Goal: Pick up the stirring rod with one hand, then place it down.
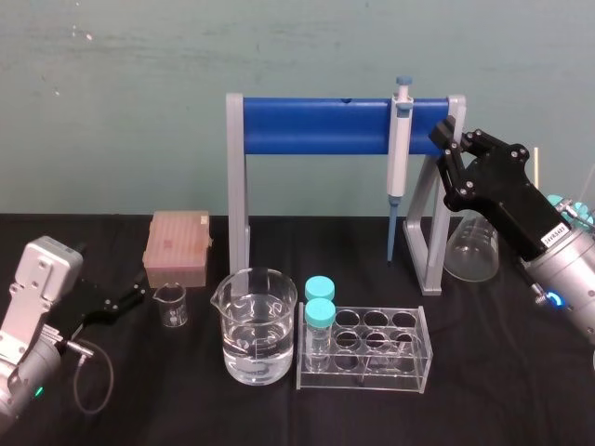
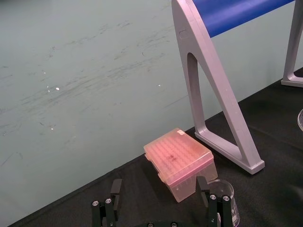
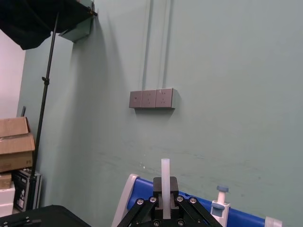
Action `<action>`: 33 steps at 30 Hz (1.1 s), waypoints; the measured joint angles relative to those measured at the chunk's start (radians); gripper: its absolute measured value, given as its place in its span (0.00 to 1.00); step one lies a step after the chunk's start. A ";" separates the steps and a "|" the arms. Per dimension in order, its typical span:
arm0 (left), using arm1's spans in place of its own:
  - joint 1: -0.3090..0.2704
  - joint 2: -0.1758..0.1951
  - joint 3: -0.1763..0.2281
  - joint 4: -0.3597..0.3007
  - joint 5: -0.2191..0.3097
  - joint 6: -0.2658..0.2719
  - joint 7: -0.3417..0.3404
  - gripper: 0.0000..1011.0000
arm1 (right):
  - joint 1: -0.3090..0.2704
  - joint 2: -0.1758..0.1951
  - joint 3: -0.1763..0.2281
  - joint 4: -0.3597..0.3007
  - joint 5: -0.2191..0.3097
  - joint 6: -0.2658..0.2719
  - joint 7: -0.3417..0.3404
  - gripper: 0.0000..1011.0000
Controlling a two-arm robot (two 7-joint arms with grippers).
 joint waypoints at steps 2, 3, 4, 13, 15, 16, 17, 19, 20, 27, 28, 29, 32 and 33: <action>0.000 0.000 0.000 0.000 0.000 0.000 0.000 0.99 | -0.001 0.000 0.000 0.000 0.000 0.000 0.000 0.07; 0.000 0.000 0.000 0.000 0.000 0.000 0.000 0.99 | -0.001 0.000 0.000 0.000 0.000 0.000 0.000 0.07; 0.000 0.000 0.000 0.000 0.000 0.000 0.000 0.99 | -0.001 0.000 0.000 -0.001 0.000 0.000 0.000 0.07; 0.000 0.000 0.000 0.000 0.000 0.000 0.000 0.99 | -0.002 0.000 0.000 -0.002 0.001 0.001 -0.001 0.07; 0.000 0.000 0.000 0.000 0.000 0.000 0.000 0.99 | -0.003 0.000 0.000 -0.002 0.001 0.001 -0.001 0.07; 0.000 0.000 0.000 0.000 0.000 0.000 0.000 0.99 | -0.003 0.000 0.000 -0.002 0.002 0.001 -0.001 0.07; 0.000 0.000 0.000 0.000 0.000 0.000 0.000 0.99 | -0.003 0.000 0.000 -0.002 0.002 0.001 0.000 0.07; 0.000 0.000 0.000 0.000 0.000 0.000 0.000 0.99 | -0.003 0.000 -0.001 0.000 0.004 0.001 0.000 0.07; 0.000 0.000 0.000 0.000 0.000 0.000 0.000 0.99 | -0.003 0.000 -0.001 0.001 0.006 0.002 0.000 0.07; 0.000 0.000 0.000 0.000 0.000 0.000 0.000 0.99 | -0.002 0.008 -0.014 0.016 0.079 0.027 0.064 0.07; 0.000 0.000 0.000 0.000 0.000 0.000 0.000 0.99 | -0.003 0.013 -0.022 0.021 0.106 0.033 0.094 0.07; 0.000 0.000 0.000 0.000 0.000 0.000 0.000 0.99 | -0.003 0.017 -0.026 0.024 0.117 0.035 0.106 0.07; 0.000 0.000 0.000 0.000 0.000 0.000 0.000 0.99 | -0.004 0.028 -0.046 0.037 0.158 0.040 0.162 0.07; 0.000 0.000 0.000 0.000 0.000 0.000 0.000 0.99 | -0.004 0.031 -0.051 0.041 0.167 0.041 0.174 0.07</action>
